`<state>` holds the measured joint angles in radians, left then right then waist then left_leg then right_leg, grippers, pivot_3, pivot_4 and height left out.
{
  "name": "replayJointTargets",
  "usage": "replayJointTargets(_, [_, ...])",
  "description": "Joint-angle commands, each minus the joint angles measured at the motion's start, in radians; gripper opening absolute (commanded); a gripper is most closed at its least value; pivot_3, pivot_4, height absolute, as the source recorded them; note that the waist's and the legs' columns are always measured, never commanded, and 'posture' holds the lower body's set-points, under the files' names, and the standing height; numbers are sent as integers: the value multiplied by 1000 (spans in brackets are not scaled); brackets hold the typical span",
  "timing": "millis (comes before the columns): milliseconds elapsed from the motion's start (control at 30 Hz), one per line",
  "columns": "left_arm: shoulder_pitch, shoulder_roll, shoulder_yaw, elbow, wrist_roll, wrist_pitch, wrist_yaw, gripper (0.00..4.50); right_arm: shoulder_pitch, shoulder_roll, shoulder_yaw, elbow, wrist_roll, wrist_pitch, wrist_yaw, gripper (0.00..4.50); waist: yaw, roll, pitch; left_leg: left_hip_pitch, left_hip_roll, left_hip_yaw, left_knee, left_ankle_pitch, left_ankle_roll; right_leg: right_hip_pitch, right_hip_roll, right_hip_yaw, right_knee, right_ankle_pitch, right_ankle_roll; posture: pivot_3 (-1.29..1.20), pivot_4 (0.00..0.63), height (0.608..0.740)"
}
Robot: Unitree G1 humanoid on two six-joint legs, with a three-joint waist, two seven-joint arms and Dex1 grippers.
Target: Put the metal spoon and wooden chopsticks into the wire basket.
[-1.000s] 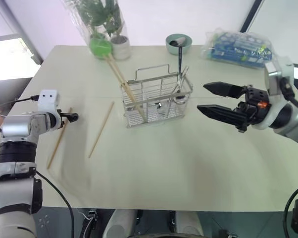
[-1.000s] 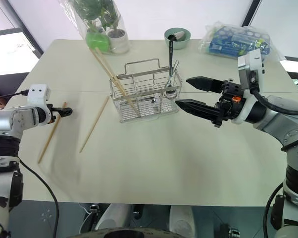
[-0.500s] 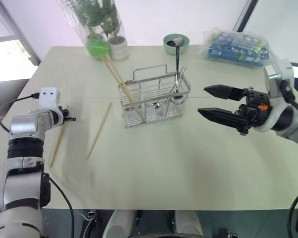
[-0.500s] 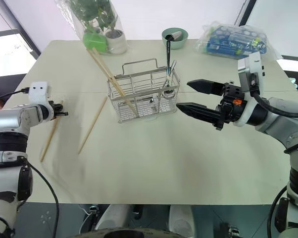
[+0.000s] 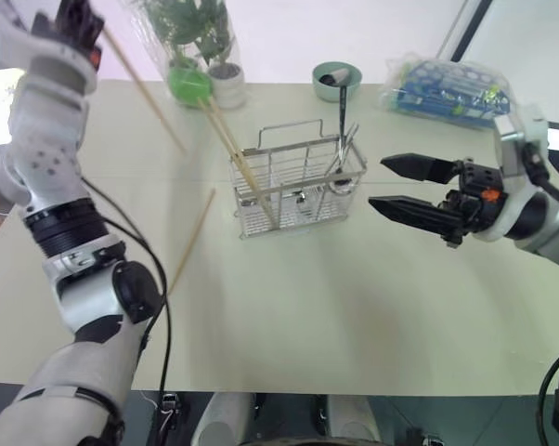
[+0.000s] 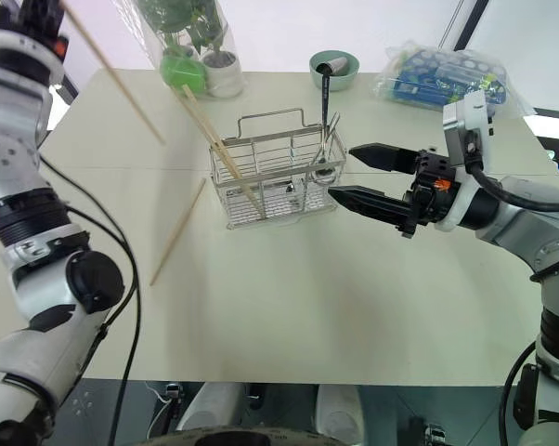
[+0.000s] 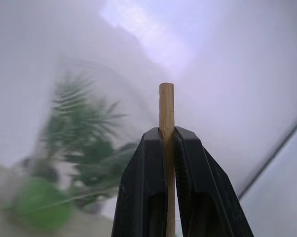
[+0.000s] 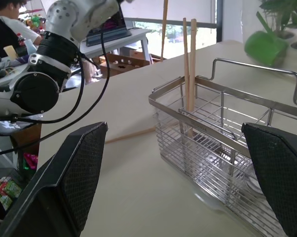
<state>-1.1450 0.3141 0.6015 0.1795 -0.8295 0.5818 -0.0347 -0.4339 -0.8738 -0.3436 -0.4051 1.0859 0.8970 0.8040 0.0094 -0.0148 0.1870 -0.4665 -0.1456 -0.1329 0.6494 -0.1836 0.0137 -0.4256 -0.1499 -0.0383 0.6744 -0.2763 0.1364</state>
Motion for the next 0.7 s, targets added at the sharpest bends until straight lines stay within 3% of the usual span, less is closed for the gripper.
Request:
replayJointTargets(33, [-61,-37,-34,-45,-53,-8,20,55,15,7,-34,-18,22,-13,-14,4500,-1,0,0,0,0,0,0,0,0,0,0,0,0,0,0,0,150,687])
replayJointTargets(467, [46,-154,-378,-76,197,-130,-118,55,65,-11,-127,-44,95,-11,-84,4500,2,0,0,1,0,2,0,0,0,1,0,1,0,0,-1,0,150,687])
replayJointTargets(567, [86,-177,-391,-112,197,-124,-116,1179,65,-9,-125,-47,97,-14,-101,4500,0,0,0,1,0,2,0,0,0,1,0,1,0,0,-1,0,150,687])
replayJointTargets(700, [97,-181,-364,-151,158,-94,-107,3105,61,-4,-115,-44,98,-15,-110,4500,2,0,0,1,0,2,0,0,0,1,0,1,0,0,-1,0,150,687])
